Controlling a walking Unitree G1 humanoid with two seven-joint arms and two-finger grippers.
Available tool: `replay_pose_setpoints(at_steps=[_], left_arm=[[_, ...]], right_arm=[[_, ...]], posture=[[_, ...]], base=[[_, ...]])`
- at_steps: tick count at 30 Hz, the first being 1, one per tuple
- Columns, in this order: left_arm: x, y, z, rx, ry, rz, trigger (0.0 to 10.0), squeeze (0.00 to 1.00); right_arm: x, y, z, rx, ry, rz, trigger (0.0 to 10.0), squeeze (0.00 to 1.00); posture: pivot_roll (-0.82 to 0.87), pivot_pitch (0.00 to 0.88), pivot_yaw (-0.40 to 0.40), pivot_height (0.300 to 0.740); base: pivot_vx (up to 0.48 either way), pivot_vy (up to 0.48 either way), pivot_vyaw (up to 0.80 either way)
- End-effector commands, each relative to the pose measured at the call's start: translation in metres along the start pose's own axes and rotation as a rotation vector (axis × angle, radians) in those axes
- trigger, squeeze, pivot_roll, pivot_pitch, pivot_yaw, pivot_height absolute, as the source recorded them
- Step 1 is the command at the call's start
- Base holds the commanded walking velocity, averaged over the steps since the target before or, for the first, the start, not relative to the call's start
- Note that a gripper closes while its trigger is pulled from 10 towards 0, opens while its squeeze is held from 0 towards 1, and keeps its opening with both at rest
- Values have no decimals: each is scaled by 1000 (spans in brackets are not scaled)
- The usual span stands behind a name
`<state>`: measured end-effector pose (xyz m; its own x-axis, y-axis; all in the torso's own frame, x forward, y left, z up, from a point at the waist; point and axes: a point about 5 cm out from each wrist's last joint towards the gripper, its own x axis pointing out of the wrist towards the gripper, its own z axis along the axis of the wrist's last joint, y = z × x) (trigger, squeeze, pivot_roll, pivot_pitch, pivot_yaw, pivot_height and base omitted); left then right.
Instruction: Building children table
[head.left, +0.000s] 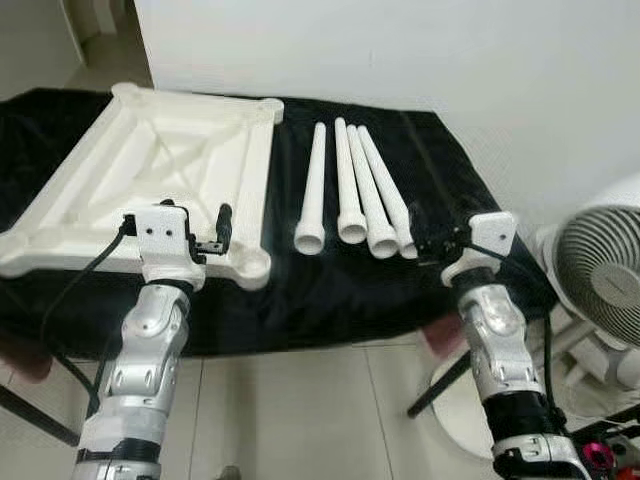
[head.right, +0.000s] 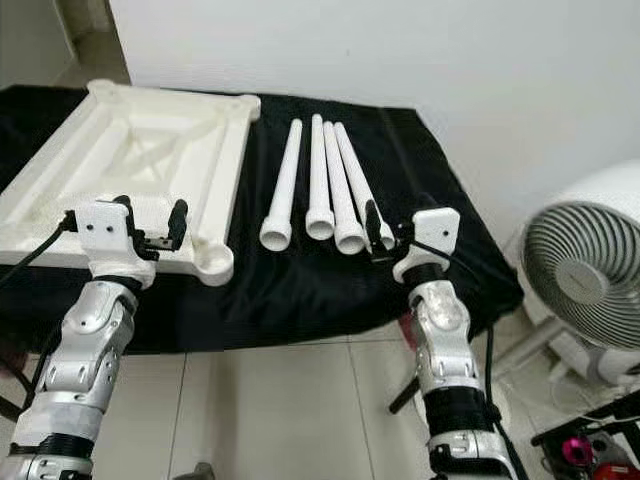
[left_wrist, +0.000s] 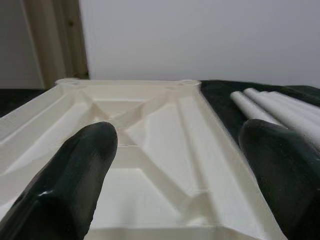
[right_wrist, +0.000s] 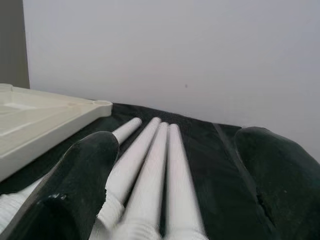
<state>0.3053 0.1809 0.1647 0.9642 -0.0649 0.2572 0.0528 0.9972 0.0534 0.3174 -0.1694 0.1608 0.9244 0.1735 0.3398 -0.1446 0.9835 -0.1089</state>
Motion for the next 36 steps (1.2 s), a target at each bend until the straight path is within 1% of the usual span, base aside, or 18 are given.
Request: replay_pose_setpoints(at_steps=[1, 4, 6, 9, 12, 15, 19, 23, 28, 36], left_arm=[[0, 0, -2, 2, 9, 6, 10000, 0], [1, -2, -4, 8, 22, 5, 10000, 0], [2, -3, -7, -32, 53, 10, 10000, 0], [2, -4, -7, -36, 56, 11, 10000, 0], [1, -5, -6, -12, 38, -10, 10000, 0], [1, -6, -9, -37, 43, -36, 10000, 0], [1, -4, -12, -39, 63, -36, 10000, 0], [2, -2, -13, -57, 75, -17, 10000, 0], [6, -8, -10, -58, 69, -42, 10000, 0], [8, -5, -8, -53, 65, -46, 10000, 0]], right_arm=[[0, 1, -1, -1, 7, 9, 10000, 0], [1, 2, -2, -3, 8, 11, 10000, 0], [1, 2, -3, -14, 11, 15, 10000, 0], [1, 2, -3, -16, 11, 15, 10000, 0], [0, 3, -3, -9, 15, 12, 10000, 0], [-1, 4, -4, -3, 21, 14, 10000, 0], [-1, 7, -5, -5, 23, 23, 10000, 0], [0, 6, -4, -9, 19, 19, 10000, 0], [-1, 6, -4, -8, 18, -2, 10000, 0], [-2, 7, -5, -8, 21, -12, 10000, 0]], posture=[[43, 31, -54, 740], [41, 31, -53, 740], [39, 34, -52, 740], [39, 34, -52, 740], [36, 35, -50, 740], [29, 39, -54, 740], [11, 41, -52, 740], [7, 43, -45, 740], [8, 45, -29, 740], [11, 41, -14, 740]], base=[[0, 0, 0], [0, 0, 0], [0, 0, 0], [0, 0, 0], [0, 0, 0], [0, 0, 0], [0, 0, 0], [0, 0, 0], [0, 312, 0], [0, 350, 0]])
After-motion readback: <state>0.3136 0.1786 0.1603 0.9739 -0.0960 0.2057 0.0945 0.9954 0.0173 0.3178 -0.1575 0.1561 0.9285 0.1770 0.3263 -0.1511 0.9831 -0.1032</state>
